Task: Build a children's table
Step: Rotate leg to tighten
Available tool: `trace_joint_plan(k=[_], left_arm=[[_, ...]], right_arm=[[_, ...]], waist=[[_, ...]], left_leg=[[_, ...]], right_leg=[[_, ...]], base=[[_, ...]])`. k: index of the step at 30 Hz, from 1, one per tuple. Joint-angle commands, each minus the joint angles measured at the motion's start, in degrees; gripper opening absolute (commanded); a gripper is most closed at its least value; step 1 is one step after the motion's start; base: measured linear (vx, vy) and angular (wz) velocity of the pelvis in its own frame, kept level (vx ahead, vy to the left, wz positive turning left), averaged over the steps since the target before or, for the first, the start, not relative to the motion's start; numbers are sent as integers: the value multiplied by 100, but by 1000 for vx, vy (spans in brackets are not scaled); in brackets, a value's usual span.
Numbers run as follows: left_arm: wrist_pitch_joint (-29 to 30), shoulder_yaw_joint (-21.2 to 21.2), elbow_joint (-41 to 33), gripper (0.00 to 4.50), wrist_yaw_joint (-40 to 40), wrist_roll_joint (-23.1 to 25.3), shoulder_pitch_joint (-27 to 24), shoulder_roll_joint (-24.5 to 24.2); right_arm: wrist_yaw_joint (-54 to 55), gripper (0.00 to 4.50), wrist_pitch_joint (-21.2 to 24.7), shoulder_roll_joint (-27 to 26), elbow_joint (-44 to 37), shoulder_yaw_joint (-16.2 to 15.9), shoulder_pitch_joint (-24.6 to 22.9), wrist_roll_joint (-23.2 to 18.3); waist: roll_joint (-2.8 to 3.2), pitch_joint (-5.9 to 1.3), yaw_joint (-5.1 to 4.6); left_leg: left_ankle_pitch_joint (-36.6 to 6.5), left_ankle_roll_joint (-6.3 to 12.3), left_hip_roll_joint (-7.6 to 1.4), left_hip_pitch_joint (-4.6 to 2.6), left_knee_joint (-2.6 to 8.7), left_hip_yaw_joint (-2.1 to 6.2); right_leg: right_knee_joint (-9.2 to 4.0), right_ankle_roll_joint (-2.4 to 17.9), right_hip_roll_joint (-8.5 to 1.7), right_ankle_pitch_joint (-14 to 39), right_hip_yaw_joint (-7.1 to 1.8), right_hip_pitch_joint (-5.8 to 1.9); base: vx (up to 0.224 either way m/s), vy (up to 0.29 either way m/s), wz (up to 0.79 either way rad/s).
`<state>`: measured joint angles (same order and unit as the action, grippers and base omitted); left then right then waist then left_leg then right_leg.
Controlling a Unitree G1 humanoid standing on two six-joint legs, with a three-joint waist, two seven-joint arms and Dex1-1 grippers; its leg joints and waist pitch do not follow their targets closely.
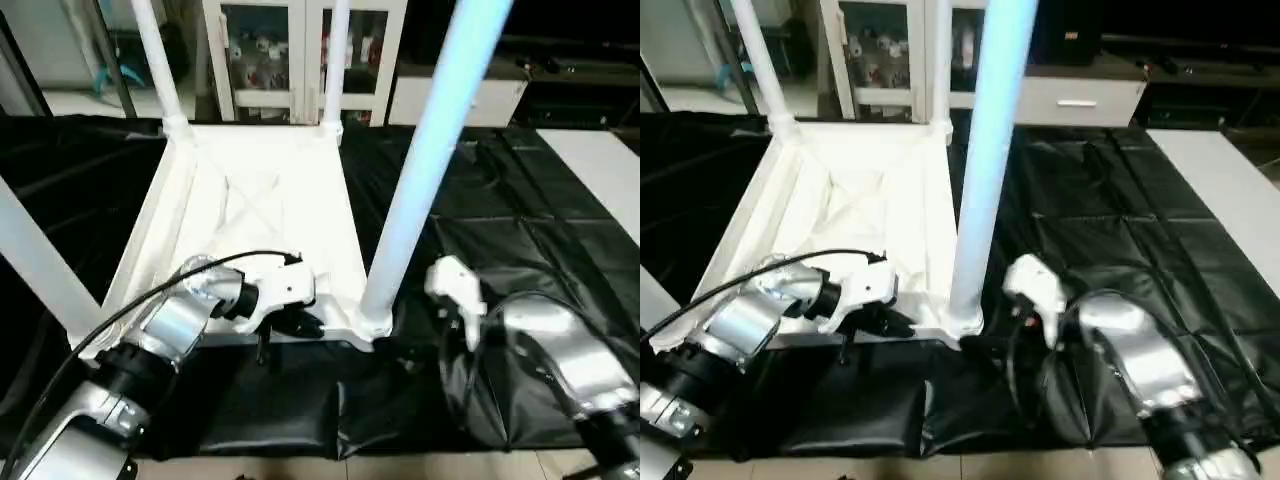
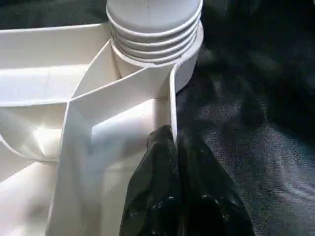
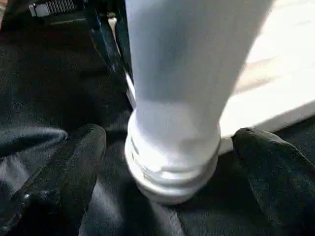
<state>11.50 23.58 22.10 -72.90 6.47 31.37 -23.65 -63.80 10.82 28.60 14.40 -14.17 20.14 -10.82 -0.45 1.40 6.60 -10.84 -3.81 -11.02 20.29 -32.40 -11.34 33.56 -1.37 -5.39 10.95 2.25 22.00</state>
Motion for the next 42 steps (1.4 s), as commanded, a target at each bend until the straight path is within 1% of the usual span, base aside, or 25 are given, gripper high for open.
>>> trace_joint_plan(k=[1, 3, 4, 5, 6, 8, 11, 13, 14, 17, 20, 21, 22, 29, 32, 33, 34, 35, 36, 37, 38, 39, 40, 41, 42], left_arm=[[195, 686, 233, 0, -264, 312, -325, 15], [238, 702, 195, 0, -269, 331, -329, 15], [245, 707, 193, 0, -271, 335, -329, 15], [249, 710, 192, 0, -273, 339, -328, 13], [252, 714, 191, 0, -275, 344, -328, 11], [286, 748, 167, 0, -288, 385, -339, -12], [322, 793, 138, 0, -289, 421, -349, -44], [328, 809, 130, 0, -279, 435, -353, -54], [328, 809, 130, 0, -279, 435, -353, -54], [335, 823, 121, 0, -271, 443, -355, -54], [342, 845, 114, 0, -250, 450, -351, -54], [349, 854, 106, 0, -249, 453, -350, -62], [357, 863, 99, 0, -249, 460, -349, -69], [368, 897, 115, 0, -254, 500, -350, -93], [378, 915, 149, 0, -228, 531, -349, -93], [378, 915, 149, 0, -228, 531, -349, -93], [403, 897, 181, 0, -152, 548, -332, -61], [436, 827, 258, 0, 33, 553, -287, 36], [481, 727, 365, 0, 281, 555, -226, 172], [481, 727, 365, 0, 281, 555, -226, 172], [480, 674, 459, 0, 486, 589, -159, 275], [499, 631, 545, 0, 687, 629, -92, 371], [523, 591, 626, 0, 863, 656, -28, 466], [541, 556, 687, 0, 992, 665, 22, 545], [547, 544, 709, 0, 1038, 669, 40, 573]], right_arm=[[-77, 444, -67, -9, 73, -49, 114, 74], [-113, 411, -78, -74, 173, -86, 213, 44], [-118, 408, -91, -81, 191, -96, 228, 45], [-125, 408, -97, -85, 200, -105, 237, 45], [-139, 402, -103, -88, 210, -115, 245, 44], [-208, 374, -156, -87, 276, -159, 272, 63], [-255, 364, -218, -99, 352, -172, 292, 102], [-282, 330, -262, -123, 420, -163, 314, 134], [-282, 330, -262, -123, 420, -163, 314, 134], [-277, 310, -279, -132, 456, -175, 335, 132], [-282, 278, -299, -141, 486, -187, 346, 125], [-281, 278, -317, -146, 504, -195, 348, 136], [-284, 269, -341, -148, 528, -206, 350, 153], [-294, 264, -416, -148, 591, -241, 332, 222], [-149, 262, -409, -245, 703, -165, 322, 206], [-149, 262, -409, -245, 703, -165, 322, 206], [117, 262, -384, -355, 833, -80, 348, 230], [608, 262, -297, -540, 1047, 22, 386, 313], [1192, 262, -185, -759, 1303, 124, 429, 422], [1192, 262, -185, -759, 1303, 124, 429, 422], [1630, 262, -58, -948, 1432, 203, 423, 462], [1989, 262, 32, -1112, 1518, 262, 401, 497], [2327, 262, 99, -1270, 1585, 307, 377, 539], [2589, 262, 179, -1400, 1626, 347, 361, 560], [2682, 262, 207, -1446, 1641, 362, 355, 568]], waist=[[-33, -229, -20], [-32, -238, -25], [-30, -239, -27], [-64, -240, -23], [-47, -235, -12], [-48, -240, -13], [-50, -238, -12], [-47, -235, -20], [-48, -237, -19], [-43, -244, -21], [-45, -245, -18], [-32, -246, -16], [-34, -243, -18], [-35, -243, -26], [-40, -241, -33], [-32, -237, -36], [-43, -236, -44], [-37, -233, -50], [-32, -215, -76], [-31, -214, -77], [-40, -171, -120], [-53, -145, -163], [-58, -129, -219], [-56, -111, -266], [-56, -111, -266]], left_leg=[[-1325, 128, -243, -73, 391, 86], [-1222, 159, -239, -66, 386, 87], [-1192, 173, -234, -66, 381, 84], [-1170, 188, -233, -67, 376, 78], [-1164, 206, -235, -63, 379, 82], [-1153, 218, -237, -62, 376, 82], [-1180, 209, -238, -64, 377, 82], [-1227, 196, -234, -67, 382, 82], [-1238, 191, -234, -68, 380, 82], [-1198, 184, -232, -73, 376, 82], [-1147, 217, -229, -63, 371, 82], [-1154, 216, -230, -66, 370, 82], [-1189, 204, -231, -69, 375, 82], [-1271, 174, -231, -74, 382, 86], [-1276, 182, -228, -70, 383, 83], [-1311, 166, -228, -72, 391, 88], [-1375, 147, -233, -79, 397, 89], [-1419, 136, -231, -79, 400, 87], [-1552, 73, -223, -74, 419, 86], [-1621, 11, -214, -80, 425, 98], [-2043, -116, -199, -90, 459, 116], [-2517, -253, -202, -131, 473, 167], [-2880, -325, -188, -170, 480, 207], [-3230, -340, -173, -199, 487, 264], [-3230, -340, -173, -199, 487, 264]], right_leg=[[-311, 1394, -275, 826, -178, -155], [-289, 1436, -271, 660, -172, -166], [-288, 1460, -268, 627, -168, -167], [-289, 1460, -266, 611, -167, -171], [-286, 1455, -273, 637, -170, -172], [-284, 1451, -272, 624, -168, -175], [-291, 1441, -281, 696, -170, -171], [-298, 1440, -275, 768, -168, -167], [-300, 1440, -275, 781, -168, -167], [-289, 1447, -265, 684, -168, -170], [-281, 1459, -266, 611, -167, -181], [-282, 1465, -268, 622, -167, -177], [-287, 1463, -265, 659, -165, -175], [-297, 1446, -266, 739, -168, -176], [-299, 1453, -266, 747, -168, -174], [-307, 1448, -264, 794, -165, -172], [-314, 1425, -261, 856, -166, -170], [-320, 1423, -265, 911, -170, -161], [-349, 1391, -267, 1116, -177, -138], [-365, 1351, -273, 1252, -175, -136], [-427, 1176, -264, 1931, -170, -94], [-494, 950, -290, 2702, -159, -61], [-560, 728, -297, 3255, -142, -25], [-634, 482, -305, 3825, -85, -7], [-634, 482, -305, 3825, -85, -7]], base=[[0, 0, 0], [0, 0, 0], [0, 0, 0], [0, 0, 0], [0, 0, 0], [0, 0, 0], [0, 0, 0], [0, 0, 0], [0, 0, 0], [0, 0, 0], [0, 0, 0], [0, 0, 0], [0, 0, 0], [0, 0, 0], [0, 0, 0], [0, 0, 0], [0, 0, 0], [0, 0, 0], [0, 0, 0], [0, 0, 0], [0, 0, 0], [-77, -12, -5], [-61, -5, -4], [-75, 7, -10], [-78, 14, -16]])
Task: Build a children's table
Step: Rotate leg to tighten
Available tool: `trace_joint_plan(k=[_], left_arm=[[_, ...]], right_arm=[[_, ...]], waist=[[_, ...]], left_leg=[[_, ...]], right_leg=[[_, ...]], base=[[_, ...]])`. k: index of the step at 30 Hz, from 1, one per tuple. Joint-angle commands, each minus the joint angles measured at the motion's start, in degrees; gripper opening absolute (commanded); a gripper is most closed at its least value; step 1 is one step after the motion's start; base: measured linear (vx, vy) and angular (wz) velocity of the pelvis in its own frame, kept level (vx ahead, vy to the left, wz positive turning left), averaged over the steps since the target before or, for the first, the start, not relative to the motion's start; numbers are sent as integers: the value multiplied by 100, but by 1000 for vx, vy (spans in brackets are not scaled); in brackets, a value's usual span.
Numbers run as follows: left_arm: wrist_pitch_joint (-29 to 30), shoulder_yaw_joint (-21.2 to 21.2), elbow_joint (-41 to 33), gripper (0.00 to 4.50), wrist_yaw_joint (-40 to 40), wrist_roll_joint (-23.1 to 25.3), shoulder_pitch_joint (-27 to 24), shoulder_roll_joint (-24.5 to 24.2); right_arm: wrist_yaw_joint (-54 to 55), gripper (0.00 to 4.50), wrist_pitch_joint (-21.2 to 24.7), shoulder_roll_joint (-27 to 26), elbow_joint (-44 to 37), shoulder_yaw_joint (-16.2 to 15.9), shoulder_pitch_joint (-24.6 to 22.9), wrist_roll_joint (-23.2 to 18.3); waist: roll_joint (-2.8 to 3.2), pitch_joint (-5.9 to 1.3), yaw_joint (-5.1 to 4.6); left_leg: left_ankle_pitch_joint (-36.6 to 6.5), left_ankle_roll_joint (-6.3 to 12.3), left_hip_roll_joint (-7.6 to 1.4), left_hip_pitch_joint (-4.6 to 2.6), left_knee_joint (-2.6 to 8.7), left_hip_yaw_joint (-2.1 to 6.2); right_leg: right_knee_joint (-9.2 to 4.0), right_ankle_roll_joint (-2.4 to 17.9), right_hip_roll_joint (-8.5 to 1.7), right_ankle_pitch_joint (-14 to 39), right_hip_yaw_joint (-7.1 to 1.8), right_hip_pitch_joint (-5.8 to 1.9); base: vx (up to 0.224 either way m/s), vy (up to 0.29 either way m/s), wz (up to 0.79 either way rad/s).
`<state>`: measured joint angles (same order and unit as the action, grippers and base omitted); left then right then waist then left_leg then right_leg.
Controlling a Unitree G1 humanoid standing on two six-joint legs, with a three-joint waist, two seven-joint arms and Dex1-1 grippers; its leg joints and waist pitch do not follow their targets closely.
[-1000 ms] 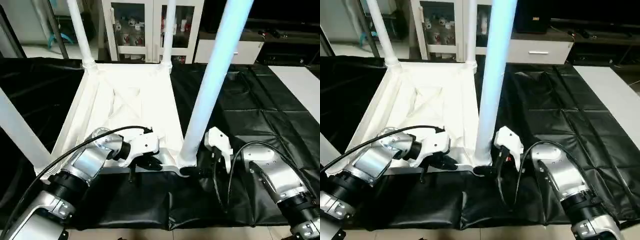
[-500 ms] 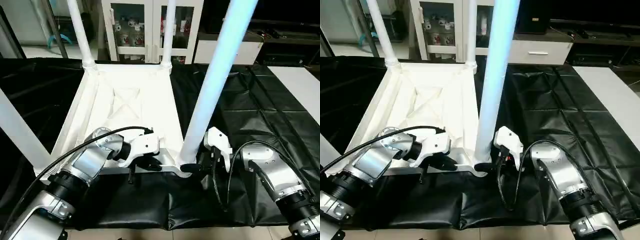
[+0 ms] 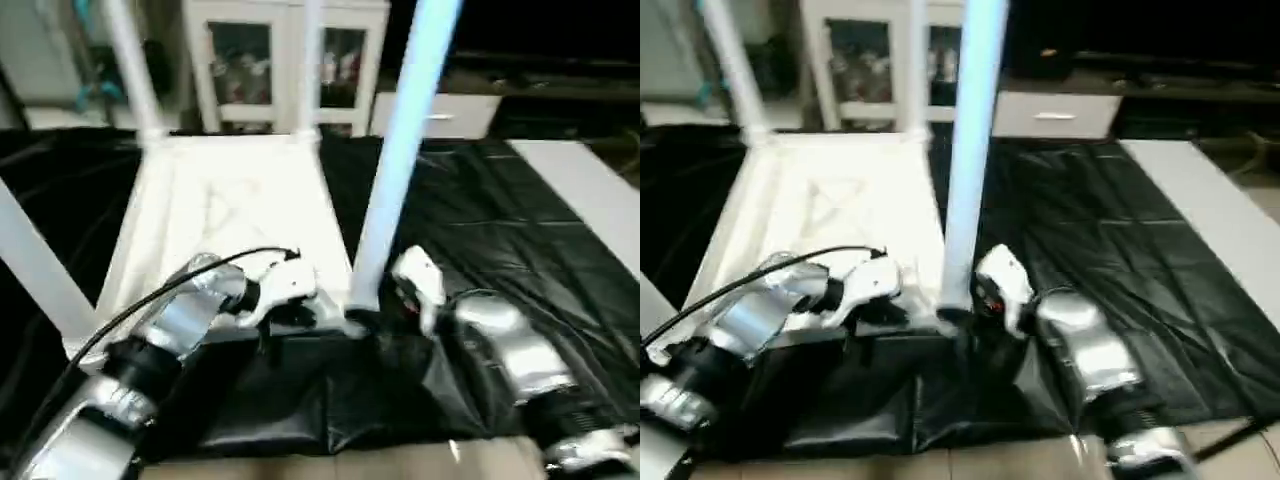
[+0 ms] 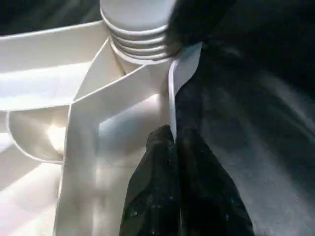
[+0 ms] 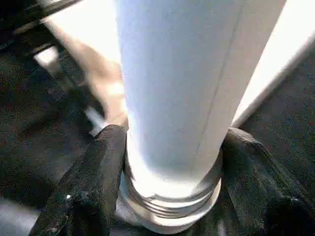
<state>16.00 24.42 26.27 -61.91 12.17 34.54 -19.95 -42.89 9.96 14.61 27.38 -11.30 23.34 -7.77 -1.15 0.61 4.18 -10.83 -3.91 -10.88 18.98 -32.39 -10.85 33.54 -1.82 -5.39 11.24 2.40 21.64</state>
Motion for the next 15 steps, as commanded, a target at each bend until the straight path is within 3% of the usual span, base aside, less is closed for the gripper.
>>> trace_joint_plan(k=[1, 2, 3, 4, 5, 6, 7, 8, 9, 10, 11, 12, 13, 14, 15], left_arm=[[155, 411, 374, 0, 108, 96, -208, 326], [187, 387, 419, 0, 199, 100, -174, 384], [287, 294, 580, 0, 543, 118, -59, 572], [353, 229, 691, 0, 754, 138, 13, 681], [353, 229, 691, 0, 754, 138, 13, 681], [391, 153, 816, 0, 1002, 155, 88, 787], [401, 126, 866, 0, 1095, 161, 118, 827], [415, 70, 976, 0, 1291, 173, 184, 913], [414, 22, 1083, 0, 1461, 186, 244, 990], [394, -13, 1161, 0, 1559, 199, 279, 1039], [368, -32, 1221, 0, 1620, 217, 304, 1074], [352, -43, 1253, 0, 1652, 229, 316, 1092], [351, -44, 1254, 0, 1653, 229, 317, 1093], [347, -45, 1266, 0, 1660, 234, 320, 1099], [308, -53, 1347, 0, 1681, 266, 320, 1102]], right_arm=[[998, 262, 373, -242, 426, 136, 31, 307], [1188, 262, 407, -332, 474, 170, 35, 320], [1809, 261, 507, -626, 648, 301, 64, 344], [2225, 261, 519, -818, 810, 422, 110, 336], [2225, 261, 519, -818, 810, 422, 110, 336], [2651, 261, 467, -1002, 990, 538, 167, 323], [2832, 261, 440, -1081, 1065, 589, 191, 317], [3270, 261, 363, -1275, 1242, 713, 249, 303], [3682, 261, 278, -1466, 1408, 811, 306, 308], [3929, 261, 219, -1602, 1507, 821, 346, 350], [4164, 261, 149, -1762, 1577, 824, 380, 382], [4291, 261, 77, -1872, 1605, 803, 407, 409], [4295, 261, 75, -1875, 1606, 802, 408, 410], [4281, 261, 36, -1910, 1615, 786, 422, 416], [3982, 261, -208, -2067, 1583, 794, 516, 327]], waist=[[62, -37, -90], [73, -37, -122], [112, -13, -178], [110, -34, -255], [168, -5, -269], [250, 11, -327], [308, 57, -361], [325, 41, -337], [399, 82, -128], [301, 45, 124], [-215, 1, 9], [-152, 38, 16], [-77, -44, 43], [-21, -116, 117], [72, -175, 112]], left_leg=[[-3440, -354, -170, -54, 510, 291], [-3550, -354, -168, -79, 517, 314], [-3794, -365, -170, -83, 539, 368], [-4016, -375, -167, -121, 546, 400], [-4195, -391, -176, -134, 574, 437], [-4541, -418, -203, -129, 641, 482], [-4990, -448, -264, -72, 795, 496], [-5144, -467, -311, 34, 899, 497], [-5593, -498, -444, 369, 1326, 326], [-5290, -343, -389, 345, 1361, 73], [-3566, -312, -51, -356, 276, 142], [-2516, -168, 48, -653, -477, 194], [-973, 93, -72, 205, -188, 484], [-501, -78, -121, 428, 128, 529], [-380, -279, -166, 206, 391, 466]], right_leg=[[-692, 342, -314, 4040, -39, 6], [-724, 336, -310, 4022, -6, 16], [-755, 328, -287, 3976, 68, -2], [-800, 354, -279, 3802, 173, -29], [-797, 365, -269, 3765, 219, -33], [-786, 394, -235, 3492, 301, -99], [-695, 456, -174, 3073, 414, -213], [-490, 509, -157, 2683, 401, -354], [284, 645, -44, 1700, 327, -608], [564, 530, -14, 1441, 114, -523], [-562, 144, -413, 4626, -162, 284], [-1051, 241, -815, 6106, -185, 655], [-735, 414, -1065, 5666, -535, -198], [-502, 474, -846, 4431, -363, -468], [-241, 601, -309, 1846, -77, -203]], base=[[-78, 14, -16], [-64, 22, -14], [-64, 30, -9], [-64, 30, -9], [-64, 32, -9], [-61, 36, -10], [-61, 36, -10], [-71, 33, -8], [-93, -5, 6], [-93, -5, 6], [-33, -84, 14], [11, -100, -14], [11, -100, -14], [72, 7, -49], [64, 43, -22]])
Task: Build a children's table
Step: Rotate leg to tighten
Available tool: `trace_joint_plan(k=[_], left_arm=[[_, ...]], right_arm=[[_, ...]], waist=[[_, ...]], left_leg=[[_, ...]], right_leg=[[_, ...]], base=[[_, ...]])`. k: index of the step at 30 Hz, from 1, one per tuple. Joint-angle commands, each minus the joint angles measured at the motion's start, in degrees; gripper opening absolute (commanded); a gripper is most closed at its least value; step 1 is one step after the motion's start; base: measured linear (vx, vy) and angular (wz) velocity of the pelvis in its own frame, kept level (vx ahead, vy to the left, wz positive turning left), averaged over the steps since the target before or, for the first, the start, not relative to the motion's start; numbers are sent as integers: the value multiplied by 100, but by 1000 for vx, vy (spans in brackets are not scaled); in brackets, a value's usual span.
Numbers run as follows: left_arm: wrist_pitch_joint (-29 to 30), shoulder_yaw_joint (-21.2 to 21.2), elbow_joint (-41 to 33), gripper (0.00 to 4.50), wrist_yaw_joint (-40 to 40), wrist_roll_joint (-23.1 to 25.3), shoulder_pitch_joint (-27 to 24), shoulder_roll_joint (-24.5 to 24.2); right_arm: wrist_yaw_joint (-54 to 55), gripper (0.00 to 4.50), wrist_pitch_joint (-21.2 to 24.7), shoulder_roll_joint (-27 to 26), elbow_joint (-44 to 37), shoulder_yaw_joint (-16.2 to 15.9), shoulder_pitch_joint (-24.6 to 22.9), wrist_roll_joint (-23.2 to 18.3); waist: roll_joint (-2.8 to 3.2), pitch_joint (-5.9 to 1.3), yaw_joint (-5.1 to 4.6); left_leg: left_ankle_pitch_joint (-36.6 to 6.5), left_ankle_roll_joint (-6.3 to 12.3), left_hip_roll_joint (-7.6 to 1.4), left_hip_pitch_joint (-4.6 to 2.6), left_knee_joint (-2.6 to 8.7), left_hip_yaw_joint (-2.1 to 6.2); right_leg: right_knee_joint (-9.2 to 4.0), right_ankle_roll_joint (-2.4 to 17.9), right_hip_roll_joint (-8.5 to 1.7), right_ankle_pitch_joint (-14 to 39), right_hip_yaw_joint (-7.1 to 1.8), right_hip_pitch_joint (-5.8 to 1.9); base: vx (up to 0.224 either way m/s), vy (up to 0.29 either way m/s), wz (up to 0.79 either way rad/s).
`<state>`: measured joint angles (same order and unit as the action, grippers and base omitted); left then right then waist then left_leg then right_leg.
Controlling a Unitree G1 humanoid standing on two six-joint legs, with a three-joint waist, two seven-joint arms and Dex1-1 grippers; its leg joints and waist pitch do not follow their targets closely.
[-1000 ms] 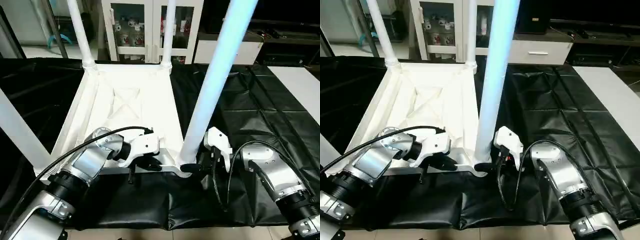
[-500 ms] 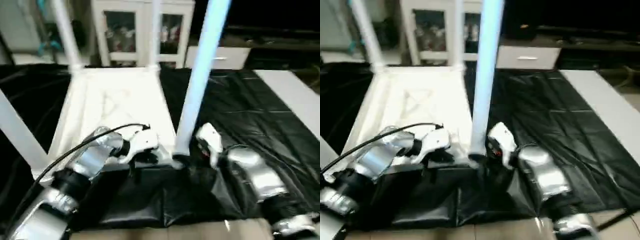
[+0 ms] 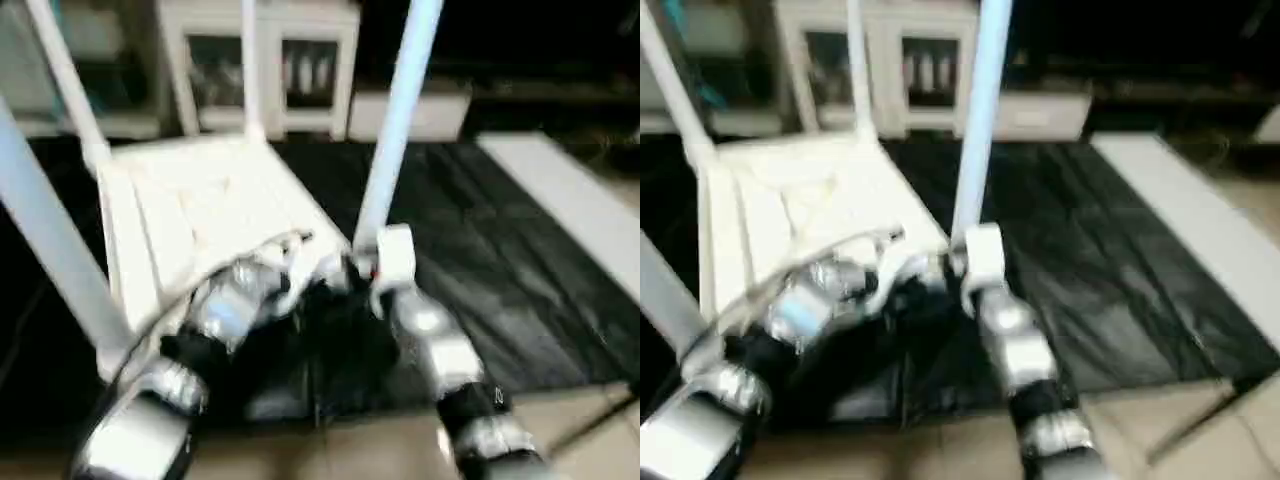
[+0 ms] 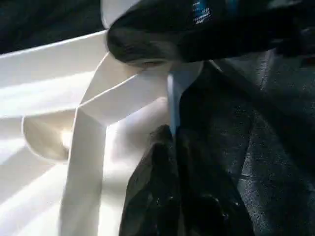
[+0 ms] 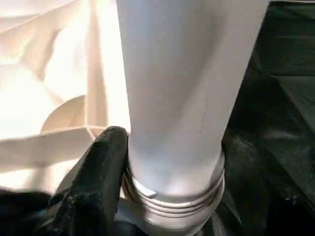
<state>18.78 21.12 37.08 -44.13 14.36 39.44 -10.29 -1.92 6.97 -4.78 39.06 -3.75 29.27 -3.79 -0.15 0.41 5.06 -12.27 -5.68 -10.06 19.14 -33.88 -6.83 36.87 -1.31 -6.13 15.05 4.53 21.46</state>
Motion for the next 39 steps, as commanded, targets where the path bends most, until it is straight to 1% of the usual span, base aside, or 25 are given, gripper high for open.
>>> trace_joint_plan(k=[1, 2, 3, 4, 5, 6, 7, 9, 11, 12, 13, 14, 15, 16, 17, 18, 19, 20, 22, 25, 27, 30, 33, 35, 39], left_arm=[[25, 284, 272, 0, -109, 59, -186, 117], [17, 287, 292, 0, -102, 66, -189, 113], [16, 288, 296, 0, -102, 67, -189, 112], [4, 294, 301, 0, -111, 69, -203, 95], [0, 295, 295, 0, -123, 68, -219, 73], [-8, 296, 309, 0, -119, 66, -216, 71], [-18, 297, 329, 0, -112, 63, -213, 68], [-31, 309, 338, 0, -147, 60, -220, 40], [-139, 350, 325, 0, -347, 62, -252, -38], [-211, 395, 255, 0, -552, 46, -301, -121], [-247, 423, 209, 0, -674, 33, -331, -173], [-269, 456, 174, 0, -765, 38, -354, -222], [-302, 508, 121, 0, -905, 46, -388, -299], [-290, 573, 42, 0, -1087, 56, -440, -407], [-266, 644, -52, 0, -1302, 70, -505, -555], [-259, 665, -101, 0, -1393, 61, -533, -610], [-234, 710, -171, 0, -1515, 51, -564, -688], [-232, 713, -175, 0, -1522, 51, -566, -693], [-206, 824, -279, 0, -1762, 68, -610, -815], [-203, 962, -485, 0, -2167, 71, -694, -971], [-166, 1038, -617, 0, -2379, 49, -738, -1050], [4, 1229, -1040, 0, -2875, -20, -872, -1272], [74, 1283, -1180, 0, -2975, -52, -919, -1340], [87, 1290, -1203, 0, -2977, -49, -932, -1349], [140, 1283, -1256, 0, -3005, -9, -960, -1343]], right_arm=[[-252, 261, 37, -125, 374, 58, -58, -118], [-286, 261, -1, -126, 375, 73, -39, -141], [-291, 261, -7, -126, 375, 75, -36, -145], [-446, 261, -84, -68, 291, 94, -38, -202], [-555, 261, -144, 22, 151, 132, -52, -246], [-568, 261, -173, 41, 124, 148, -51, -252], [-586, 261, -212, 66, 87, 169, -50, -259], [-688, 261, -218, 167, -67, 183, -73, -273], [-1058, 261, -123, 433, -446, 106, -157, -315], [-1513, 317, 28, 653, -842, 54, -282, -455], [-1796, 331, 122, 781, -1085, 31, -362, -551], [-2002, 337, 193, 888, -1238, 23, -412, -619], [-2319, 351, 301, 1053, -1473, 11, -489, -724], [-2753, 351, 453, 1300, -1787, 7, -592, -884], [-3437, 365, 627, 1734, -2191, -31, -737, -1088], [-3748, 365, 672, 1960, -2338, -90, -805, -1137], [-4207, 375, 753, 2289, -2527, -193, -907, -1193], [-4234, 380, 758, 2308, -2537, -199, -912, -1196], [-4685, 397, 804, 2623, -2663, -291, -1015, -1248], [-5124, 414, 923, 2955, -2762, -355, -1091, -1273], [-5270, 425, 879, 3088, -2769, -427, -1109, -1198], [-5556, 445, 844, 3398, -2861, -600, -1147, -1038], [-5771, 445, 874, 3532, -2929, -695, -1155, -1029], [-5847, 445, 851, 3542, -2911, -748, -1142, -997], [-5888, 445, 726, 3449, -2753, -868, -1056, -893]], waist=[[-15, -116, -16], [39, -70, -71], [18, -58, -99], [31, -23, -106], [17, -37, -106], [-14, -70, -105], [-14, -82, -94], [-28, -86, -81], [-60, -96, -54], [-19, -101, -35], [-40, -119, -1], [-42, -126, 4], [-24, -151, 16], [-42, -171, 20], [-43, -176, 28], [-22, -186, 49], [-33, -185, 49], [0, -172, 50], [-21, -158, 45], [-4, -128, 35], [-7, -120, 39], [-6, -122, 41], [-9, -125, 41], [-28, -129, 50], [-17, -135, 59]], left_leg=[[-1074, -163, -231, 2, 542, -26], [-2048, -211, -253, -40, 615, -61], [-2318, -231, -240, -8, 616, -54], [-2814, -274, -243, 19, 672, -19], [-2961, -282, -244, -4, 675, -10], [-2945, -243, -247, -20, 682, -8], [-2613, -195, -254, 21, 702, -22], [-2167, -137, -267, 49, 717, -64], [-1898, -59, -266, 52, 697, -113], [-1755, -13, -272, 43, 681, -136], [-1542, 59, -283, 38, 660, -151], [-1390, 102, -281, 40, 641, -165], [-1035, 199, -284, 59, 607, -181], [-588, 329, -274, 107, 560, -188], [-407, 396, -264, 107, 532, -205], [-210, 535, -259, 82, 486, -215], [-56, 614, -256, 102, 473, -226], [-73, 630, -246, 115, 473, -226], [-446, 590, -277, 98, 503, -234], [-833, 447, -308, 76, 546, -236], [-879, 407, -324, 74, 558, -244], [-799, 373, -329, 78, 559, -249], [-673, 444, -311, 70, 529, -280], [-612, 488, -308, 77, 516, -286], [-577, 481, -309, 76, 513, -283]], right_leg=[[-547, 816, -129, 665, -283, -73], [-642, 1024, -149, 1086, -353, -16], [-665, 1040, -148, 1323, -368, -25], [-727, 899, -165, 1991, -351, -31], [-770, 807, -183, 2200, -351, -19], [-801, 730, -207, 2218, -361, -29], [-794, 756, -210, 1847, -373, -64], [-767, 842, -195, 1337, -365, -102], [-763, 893, -189, 1097, -371, -120], [-751, 962, -193, 900, -388, -106], [-725, 1021, -190, 591, -388, -142], [-699, 1071, -177, 321, -390, -149], [-641, 1177, -165, -277, -373, -195], [-570, 1249, -156, -869, -354, -244], [-554, 1284, -159, -1097, -352, -241], [-537, 1346, -142, -1422, -341, -249], [-514, 1427, -155, -1603, -343, -248], [-518, 1450, -148, -1551, -334, -249], [-573, 1500, -193, -917, -332, -251], [-632, 1506, -199, -155, -341, -226], [-637, 1497, -208, 41, -345, -216], [-622, 1447, -200, 90, -347, -214], [-607, 1504, -193, -87, -358, -196], [-604, 1529, -197, -141, -357, -200], [-597, 1537, -201, -100, -356, -196]], base=[[64, 43, -22], [-25, -20, 19], [0, 0, 0], [0, 0, 0], [0, 0, 0], [0, 0, 0], [0, 0, 0], [0, 0, 0], [0, 0, 0], [0, 0, 0], [0, 0, 0], [64, -5, 5], [61, -3, 1], [61, -3, 1], [0, 0, 0], [0, 0, 0], [0, 0, 0], [0, 0, 0], [0, 0, 0], [0, 0, 0], [0, 0, 0], [0, 0, 0], [0, 0, 0], [0, 0, 0], [0, 0, 0]])
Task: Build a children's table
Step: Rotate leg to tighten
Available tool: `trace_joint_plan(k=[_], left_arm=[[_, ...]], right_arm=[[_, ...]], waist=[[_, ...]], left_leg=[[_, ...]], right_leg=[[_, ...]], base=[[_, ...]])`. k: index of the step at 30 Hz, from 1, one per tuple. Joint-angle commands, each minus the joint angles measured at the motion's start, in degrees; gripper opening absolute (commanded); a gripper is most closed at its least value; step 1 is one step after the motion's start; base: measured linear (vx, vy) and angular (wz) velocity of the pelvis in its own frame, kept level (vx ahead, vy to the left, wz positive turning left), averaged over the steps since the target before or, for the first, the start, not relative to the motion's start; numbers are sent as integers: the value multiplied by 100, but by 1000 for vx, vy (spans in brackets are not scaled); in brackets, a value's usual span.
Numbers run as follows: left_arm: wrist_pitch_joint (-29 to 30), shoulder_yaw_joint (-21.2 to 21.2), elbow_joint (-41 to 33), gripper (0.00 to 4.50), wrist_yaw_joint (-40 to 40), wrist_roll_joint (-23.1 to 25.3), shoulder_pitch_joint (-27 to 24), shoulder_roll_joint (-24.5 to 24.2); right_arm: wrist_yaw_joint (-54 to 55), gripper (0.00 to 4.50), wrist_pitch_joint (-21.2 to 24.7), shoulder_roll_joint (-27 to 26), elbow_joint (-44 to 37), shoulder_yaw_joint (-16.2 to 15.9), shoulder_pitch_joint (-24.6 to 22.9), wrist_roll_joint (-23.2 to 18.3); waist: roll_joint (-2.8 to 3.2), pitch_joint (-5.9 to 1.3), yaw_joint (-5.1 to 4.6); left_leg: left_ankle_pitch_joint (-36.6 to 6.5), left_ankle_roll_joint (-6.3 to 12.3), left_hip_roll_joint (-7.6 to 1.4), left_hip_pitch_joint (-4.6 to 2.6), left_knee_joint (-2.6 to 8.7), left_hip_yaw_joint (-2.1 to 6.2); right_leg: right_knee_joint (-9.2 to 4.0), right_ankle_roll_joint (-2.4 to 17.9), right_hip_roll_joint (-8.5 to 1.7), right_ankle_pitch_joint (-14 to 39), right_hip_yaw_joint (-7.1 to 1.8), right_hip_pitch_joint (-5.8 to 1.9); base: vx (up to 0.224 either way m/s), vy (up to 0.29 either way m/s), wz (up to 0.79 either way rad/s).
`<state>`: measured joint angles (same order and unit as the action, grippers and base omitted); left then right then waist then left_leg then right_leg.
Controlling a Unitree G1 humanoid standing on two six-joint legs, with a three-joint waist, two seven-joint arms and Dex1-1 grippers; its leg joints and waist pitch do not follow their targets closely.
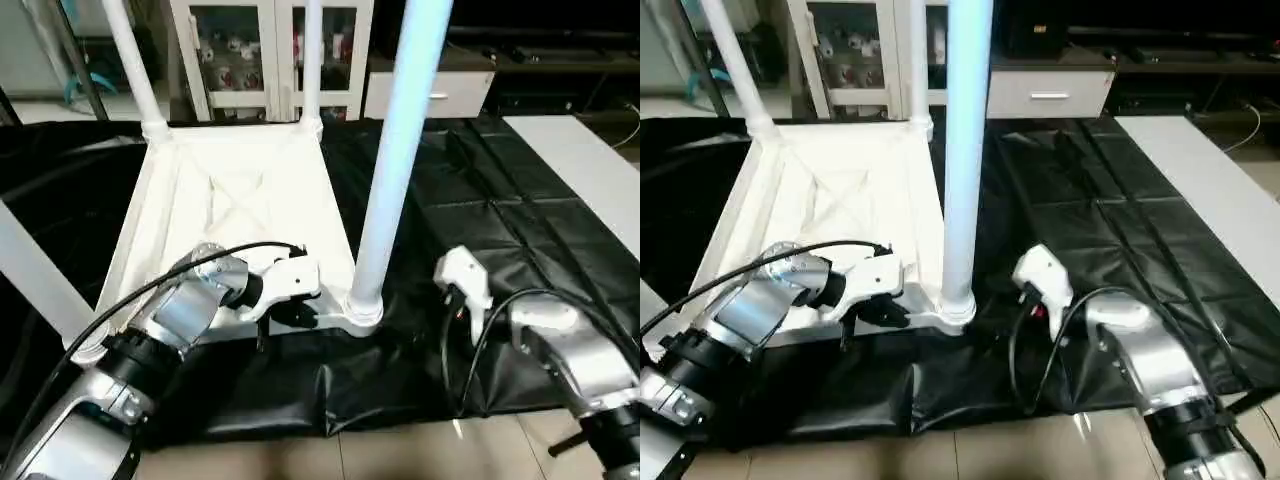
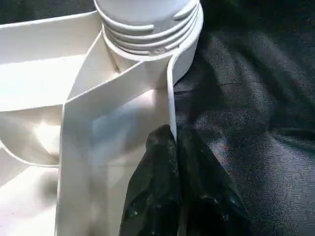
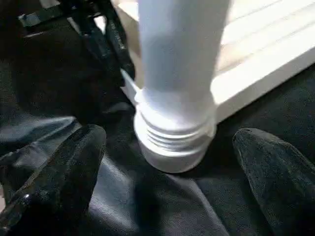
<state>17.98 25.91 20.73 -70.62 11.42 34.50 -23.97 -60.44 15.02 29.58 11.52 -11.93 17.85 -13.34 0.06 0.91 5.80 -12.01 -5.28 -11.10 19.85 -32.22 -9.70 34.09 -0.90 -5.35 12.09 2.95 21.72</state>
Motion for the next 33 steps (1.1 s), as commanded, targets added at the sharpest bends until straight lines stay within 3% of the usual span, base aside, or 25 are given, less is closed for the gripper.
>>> trace_joint_plan(k=[1, 2, 6, 13, 14, 15, 20, 21, 29, 33], left_arm=[[257, 812, 352, 0, -350, 293, -477, 30], [274, 817, 338, 0, -352, 296, -477, 25], [339, 825, 258, 0, -382, 300, -490, 1], [406, 825, 200, 0, -365, 301, -511, -9], [415, 826, 192, 0, -362, 300, -514, -11], [431, 827, 181, 0, -352, 297, -520, -11], [455, 823, 158, 0, -323, 293, -529, -18], [457, 821, 153, 0, -315, 293, -534, -19], [464, 822, 151, 0, -289, 309, -524, -22], [465, 796, 192, 0, -217, 314, -509, 13]], right_arm=[[-32, 445, -181, -29, 121, -153, 142, 155], [-26, 445, -253, -63, 214, -222, 193, 220], [176, 445, -577, -346, 704, -217, 453, 366], [173, 378, -676, -576, 1021, -102, 686, 254], [155, 371, -709, -585, 1065, -109, 703, 269], [126, 364, -767, -599, 1143, -122, 728, 294], [83, 325, -808, -639, 1231, -156, 749, 315], [65, 321, -830, -642, 1248, -176, 741, 337], [-42, 248, -997, -623, 1437, -289, 756, 491], [-17, 234, -1035, -662, 1538, -321, 754, 551]], waist=[[-39, -188, -10], [-11, -192, -17], [-27, -206, -32], [-43, -221, -28], [-35, -216, -25], [-63, -220, -29], [-48, -220, -22], [-72, -220, -27], [-49, -226, -29], [-54, -228, -33]], left_leg=[[-582, 439, -203, 2, 342, 3], [-550, 426, -202, 2, 343, 9], [-476, 437, -190, 3, 327, -1], [-326, 528, -180, -6, 302, -5], [-351, 542, -180, -3, 301, -10], [-360, 548, -185, -5, 301, -12], [-357, 541, -182, -7, 301, -9], [-355, 558, -177, -1, 297, -14], [-381, 544, -183, -10, 300, -7], [-396, 539, -182, -13, 300, -5]], right_leg=[[-316, 1500, -278, 169, -199, -221], [-305, 1520, -276, 120, -195, -223], [-288, 1583, -273, 3, -193, -218], [-244, 1656, -254, -322, -188, -233], [-255, 1646, -256, -277, -190, -230], [-254, 1642, -262, -249, -190, -235], [-254, 1626, -257, -213, -190, -235], [-254, 1620, -253, -219, -190, -238], [-253, 1634, -253, -195, -186, -232], [-252, 1641, -250, -244, -186, -234]], base=[[0, 0, 0], [0, 0, 0], [0, 0, 0], [0, 0, 0], [0, 0, 0], [0, 0, 0], [0, 0, 0], [0, 0, 0], [0, 0, 0], [0, 0, 0]])
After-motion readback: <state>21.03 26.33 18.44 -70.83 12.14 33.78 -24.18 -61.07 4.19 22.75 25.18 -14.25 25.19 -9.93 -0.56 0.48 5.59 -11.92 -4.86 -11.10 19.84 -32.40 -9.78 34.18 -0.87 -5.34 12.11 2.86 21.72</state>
